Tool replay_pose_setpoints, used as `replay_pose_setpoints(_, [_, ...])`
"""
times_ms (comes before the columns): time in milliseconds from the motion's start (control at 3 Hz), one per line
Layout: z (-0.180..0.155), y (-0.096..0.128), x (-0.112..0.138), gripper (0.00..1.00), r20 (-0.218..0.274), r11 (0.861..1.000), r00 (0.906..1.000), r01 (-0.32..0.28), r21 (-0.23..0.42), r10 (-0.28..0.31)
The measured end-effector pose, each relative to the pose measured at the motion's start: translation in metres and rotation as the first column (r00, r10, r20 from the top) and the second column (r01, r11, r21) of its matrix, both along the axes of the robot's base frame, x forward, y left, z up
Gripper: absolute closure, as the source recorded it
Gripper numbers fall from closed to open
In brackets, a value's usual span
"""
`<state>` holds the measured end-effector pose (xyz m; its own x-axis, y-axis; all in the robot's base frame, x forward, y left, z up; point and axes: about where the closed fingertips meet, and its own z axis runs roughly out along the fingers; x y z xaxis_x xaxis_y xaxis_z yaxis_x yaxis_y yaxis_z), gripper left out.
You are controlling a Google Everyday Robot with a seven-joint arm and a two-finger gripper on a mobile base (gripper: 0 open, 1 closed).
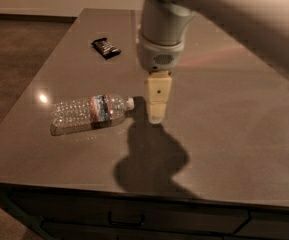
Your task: Move water bottle near rxbar chocolate
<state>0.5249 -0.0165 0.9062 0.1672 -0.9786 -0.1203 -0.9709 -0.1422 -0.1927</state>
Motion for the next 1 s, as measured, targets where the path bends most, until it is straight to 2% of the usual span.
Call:
replay_pose_setpoints(333, [-0.02, 0.046, -0.001, 0.0, -0.041, 0.996, 0.995, -0.092, -0.022, 0.091])
replay_pose_setpoints(667, [-0.038, 0.076, -0.002, 0.0, -0.075, 0.989, 0.9874, -0.143, -0.045, 0.14])
replay_pose_setpoints(1000, [-0.052, 0.096, -0.002, 0.18, -0.101, 0.984, 0.9816, -0.169, -0.058, 0.162])
